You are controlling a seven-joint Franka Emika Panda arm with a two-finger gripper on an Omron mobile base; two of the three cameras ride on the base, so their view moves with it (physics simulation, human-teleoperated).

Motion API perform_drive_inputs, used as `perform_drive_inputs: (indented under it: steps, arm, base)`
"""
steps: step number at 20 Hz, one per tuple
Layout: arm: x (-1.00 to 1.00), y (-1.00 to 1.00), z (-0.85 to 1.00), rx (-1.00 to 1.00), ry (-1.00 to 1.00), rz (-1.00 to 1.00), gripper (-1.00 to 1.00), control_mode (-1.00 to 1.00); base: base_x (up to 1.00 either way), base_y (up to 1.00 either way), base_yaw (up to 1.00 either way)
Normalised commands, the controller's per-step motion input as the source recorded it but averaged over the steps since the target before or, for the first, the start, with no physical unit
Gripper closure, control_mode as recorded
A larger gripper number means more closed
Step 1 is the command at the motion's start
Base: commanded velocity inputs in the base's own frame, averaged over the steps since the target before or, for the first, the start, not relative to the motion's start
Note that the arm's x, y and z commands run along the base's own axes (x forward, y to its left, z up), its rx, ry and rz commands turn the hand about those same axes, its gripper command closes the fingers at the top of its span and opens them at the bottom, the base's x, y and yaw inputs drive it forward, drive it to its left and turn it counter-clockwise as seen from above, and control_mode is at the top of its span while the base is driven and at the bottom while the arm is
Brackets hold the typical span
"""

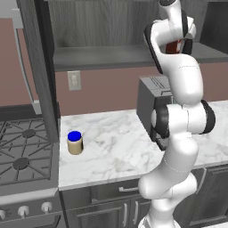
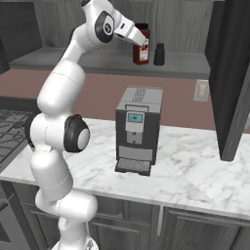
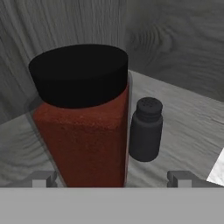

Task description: Collect the paprika, mayonnaise, and shaker from the cabinet and place them next to the stove.

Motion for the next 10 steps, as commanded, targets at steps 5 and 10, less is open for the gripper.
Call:
perform_drive_inputs:
  steps: [5, 10]
  arm:
    - [0.00, 0.02, 0.00, 0.00, 0.00, -0.01, -1.00, -1.00]
    - [0.00, 0.11, 0.00, 0.00, 0.00, -0.03, -1.00, -1.00]
  base:
    - [0.00, 0.00, 0.00]
    - [0.00, 0.00, 0.00]
